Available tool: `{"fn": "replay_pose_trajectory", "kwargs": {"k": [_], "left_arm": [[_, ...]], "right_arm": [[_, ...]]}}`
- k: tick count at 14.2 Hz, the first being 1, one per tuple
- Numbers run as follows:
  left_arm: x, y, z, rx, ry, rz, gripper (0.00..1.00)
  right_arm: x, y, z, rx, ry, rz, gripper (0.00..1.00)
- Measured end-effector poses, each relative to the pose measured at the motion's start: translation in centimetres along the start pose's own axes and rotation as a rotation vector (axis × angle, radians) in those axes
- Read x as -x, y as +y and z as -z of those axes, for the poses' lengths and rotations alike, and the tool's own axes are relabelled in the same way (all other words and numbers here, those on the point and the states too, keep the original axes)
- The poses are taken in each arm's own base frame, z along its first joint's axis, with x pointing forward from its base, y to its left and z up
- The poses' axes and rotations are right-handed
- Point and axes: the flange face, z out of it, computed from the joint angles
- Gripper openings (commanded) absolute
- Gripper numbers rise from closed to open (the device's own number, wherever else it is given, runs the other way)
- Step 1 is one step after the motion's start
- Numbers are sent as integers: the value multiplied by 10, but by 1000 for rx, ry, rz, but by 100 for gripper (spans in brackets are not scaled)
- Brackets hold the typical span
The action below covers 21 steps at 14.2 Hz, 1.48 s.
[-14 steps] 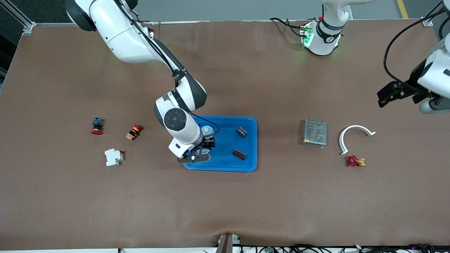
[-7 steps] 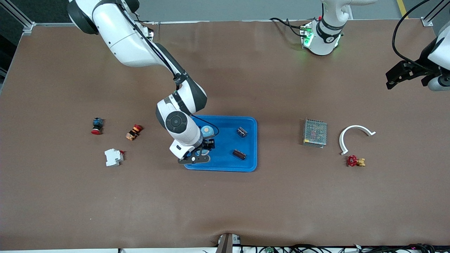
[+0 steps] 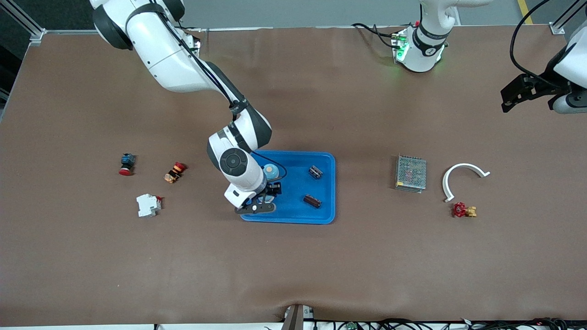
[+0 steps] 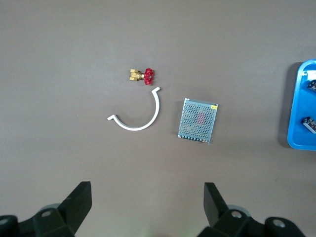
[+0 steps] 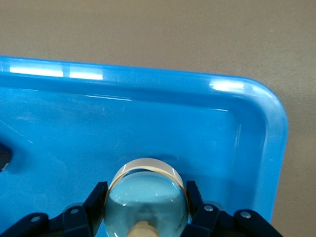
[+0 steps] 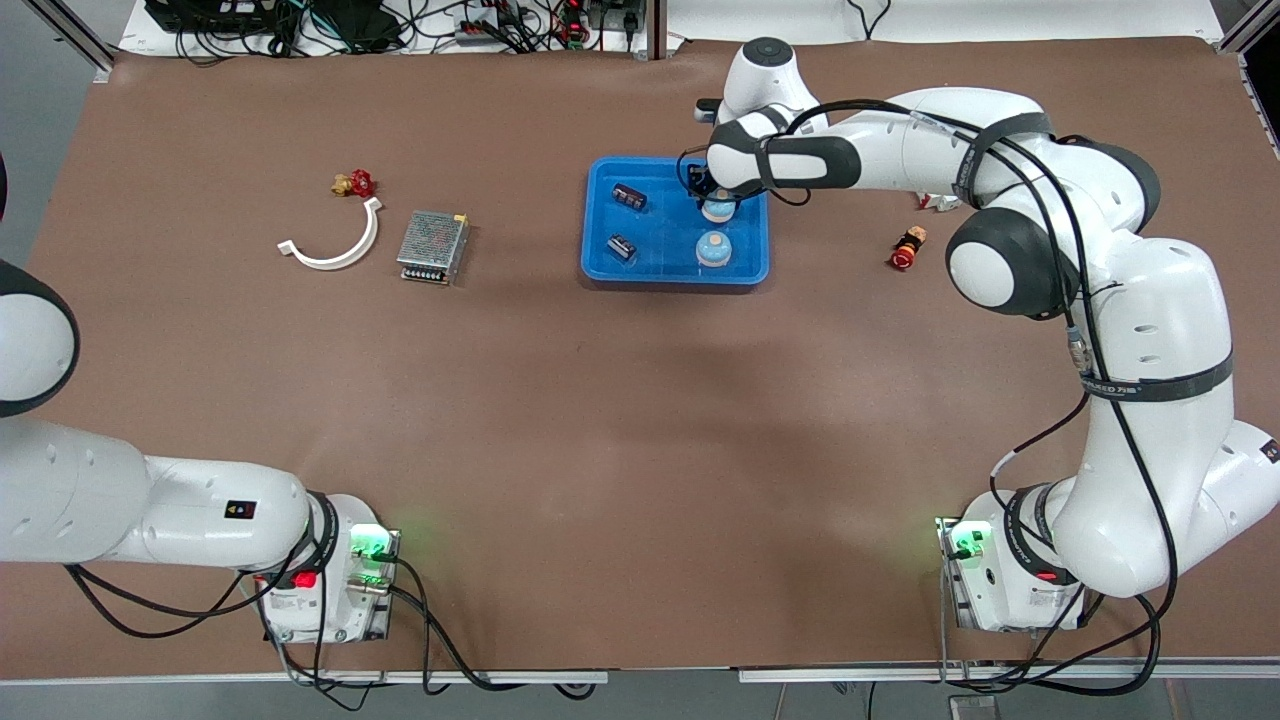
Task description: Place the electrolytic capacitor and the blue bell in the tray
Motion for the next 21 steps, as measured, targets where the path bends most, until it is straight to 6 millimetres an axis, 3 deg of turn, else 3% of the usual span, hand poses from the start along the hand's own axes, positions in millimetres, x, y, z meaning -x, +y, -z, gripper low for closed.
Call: {"fn": "replay_pose_trajectory", "kwargs": {"k": [1,3,4,10,13,16,21], "left_arm": [[0,2,0,0,-2,-4,100],[2,3,-1,-2,-18,-6,100],[3,3,-2,-3,-26,-6,100],[4,0,-3,-3,-33,-1,100],[3,-4,-4,-3,-34,8,100],[3,-5,-4,-3,-35,10,100],[3,-5,-4,-3,-35,10,100]], "right_arm": [[0,0,-2,1,-2,0,41],[1,0,-3,1,-3,1,61],[1,0,-3,1,-3,1,100],[0,1,-2,2,0,-1,100],[0,-2,11,11,-17,2,100],[3,-8,65,32,-53,12,100],[27,-11,198,59,-78,52,100]]}}
